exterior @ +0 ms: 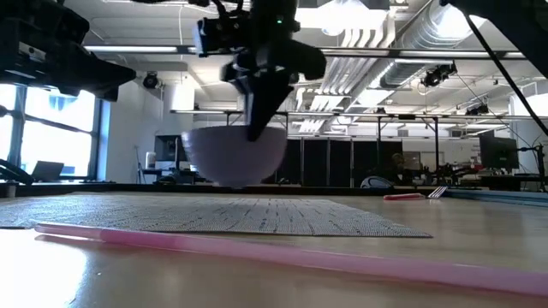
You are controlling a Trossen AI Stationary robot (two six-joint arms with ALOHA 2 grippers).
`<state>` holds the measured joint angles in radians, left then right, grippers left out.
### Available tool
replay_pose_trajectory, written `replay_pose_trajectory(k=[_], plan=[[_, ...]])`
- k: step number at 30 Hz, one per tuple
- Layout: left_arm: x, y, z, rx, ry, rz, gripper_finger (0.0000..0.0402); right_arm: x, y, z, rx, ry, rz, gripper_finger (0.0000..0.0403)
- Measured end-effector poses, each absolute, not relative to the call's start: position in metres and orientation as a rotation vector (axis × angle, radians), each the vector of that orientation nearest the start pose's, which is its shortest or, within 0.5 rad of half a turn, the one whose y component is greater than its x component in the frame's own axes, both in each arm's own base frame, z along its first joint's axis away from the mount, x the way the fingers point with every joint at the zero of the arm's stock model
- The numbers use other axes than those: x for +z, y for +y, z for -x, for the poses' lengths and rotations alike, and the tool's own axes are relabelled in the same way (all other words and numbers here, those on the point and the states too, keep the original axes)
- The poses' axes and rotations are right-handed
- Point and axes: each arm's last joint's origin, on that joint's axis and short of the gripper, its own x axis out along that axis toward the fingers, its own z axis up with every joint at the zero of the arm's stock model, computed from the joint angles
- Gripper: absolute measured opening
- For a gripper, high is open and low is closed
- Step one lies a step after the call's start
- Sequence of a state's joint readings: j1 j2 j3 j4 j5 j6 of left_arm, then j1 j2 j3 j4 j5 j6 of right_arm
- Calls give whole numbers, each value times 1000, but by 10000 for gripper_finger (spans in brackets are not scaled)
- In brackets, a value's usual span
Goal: Pick & Place Utensil
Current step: Put the purple bowl on the center of the brown placemat
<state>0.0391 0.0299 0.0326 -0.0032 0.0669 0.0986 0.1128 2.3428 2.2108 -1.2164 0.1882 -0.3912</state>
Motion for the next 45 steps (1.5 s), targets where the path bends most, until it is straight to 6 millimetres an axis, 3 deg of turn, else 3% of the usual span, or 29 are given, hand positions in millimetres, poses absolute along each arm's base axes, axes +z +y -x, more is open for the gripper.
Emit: replay_pose_trajectory(k=[8,20,29,45], plan=[[172,2,-98,-29,0,-99,1,218,58,-492,375,1165,767,10],[172,2,-98,-29,-1,-99,1,215,53,-498,600,1054,831,5],[172,2,-98,-29,-1,-99,1,211,33,-503,603,1030,890,6],[172,2,-98,-29,-1,-99,1,211,30,-503,593,1040,801,14]])
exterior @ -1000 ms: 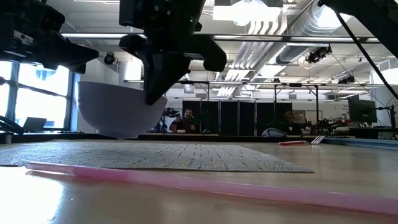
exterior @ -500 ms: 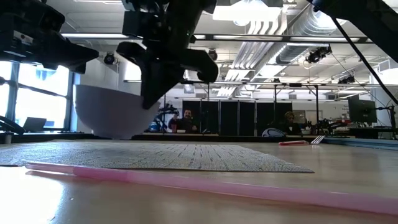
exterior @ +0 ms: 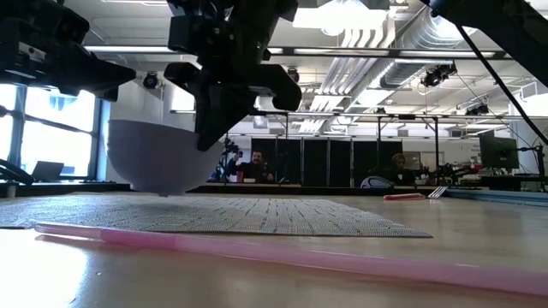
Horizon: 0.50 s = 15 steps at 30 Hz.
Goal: Pick & Place Utensil
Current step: Put the purple bowl on the center of the brown placemat
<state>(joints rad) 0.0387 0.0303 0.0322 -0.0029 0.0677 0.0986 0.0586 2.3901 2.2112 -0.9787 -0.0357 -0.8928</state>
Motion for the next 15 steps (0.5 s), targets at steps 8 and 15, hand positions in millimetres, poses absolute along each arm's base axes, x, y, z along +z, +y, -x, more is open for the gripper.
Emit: replay_pose_trajectory(k=[8,15], plan=[[172,2,-98,-29,-1,-99,1,211,30,-503,520,1068,692,15],[172,2,-98,-29,-1,-99,1,211,32,-502,518,1068,684,16]])
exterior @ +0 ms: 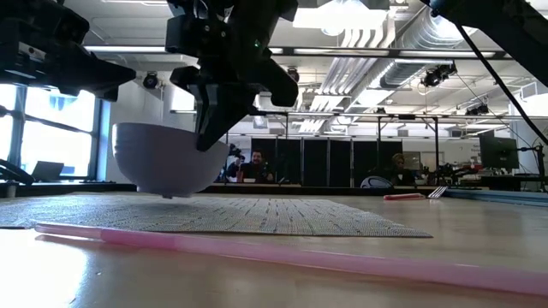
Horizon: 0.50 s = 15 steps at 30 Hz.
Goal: Pick & Place Utensil
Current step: Put the purple bowl on the center of the brown placemat
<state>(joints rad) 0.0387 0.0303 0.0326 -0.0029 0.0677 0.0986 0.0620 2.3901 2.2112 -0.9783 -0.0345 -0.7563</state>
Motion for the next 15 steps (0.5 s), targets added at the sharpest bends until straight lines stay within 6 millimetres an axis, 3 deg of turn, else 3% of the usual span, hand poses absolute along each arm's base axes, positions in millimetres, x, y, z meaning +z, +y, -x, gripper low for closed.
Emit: replay_pose_trajectory(k=[15], plan=[[172,2,-98,-28,-1,-99,1,211,32,-504,455,1075,580,17]])
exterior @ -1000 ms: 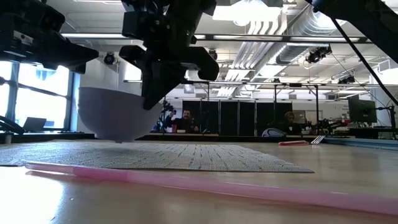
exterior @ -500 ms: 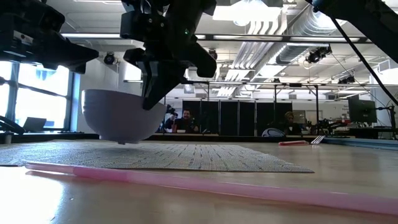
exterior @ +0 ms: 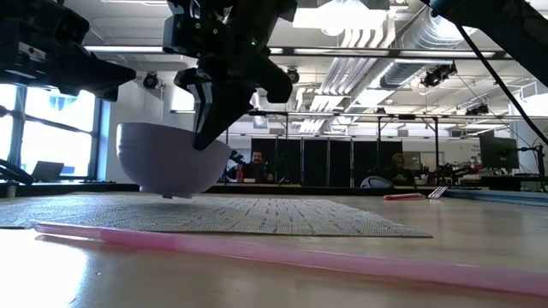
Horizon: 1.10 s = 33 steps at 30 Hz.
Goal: Pick & Place Utensil
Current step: Put the purple bowl on the center of the brown placemat, then put the pink fork into the purple bowl on the brown placemat
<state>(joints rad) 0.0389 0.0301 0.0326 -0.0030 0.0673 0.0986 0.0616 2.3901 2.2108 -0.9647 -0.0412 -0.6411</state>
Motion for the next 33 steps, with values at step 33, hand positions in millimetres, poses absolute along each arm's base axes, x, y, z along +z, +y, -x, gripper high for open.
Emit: replay_pose_trajectory(k=[33], plan=[[172,2,-98,-29,-1,-99,1,265,71,-490,101,966,518,158]])
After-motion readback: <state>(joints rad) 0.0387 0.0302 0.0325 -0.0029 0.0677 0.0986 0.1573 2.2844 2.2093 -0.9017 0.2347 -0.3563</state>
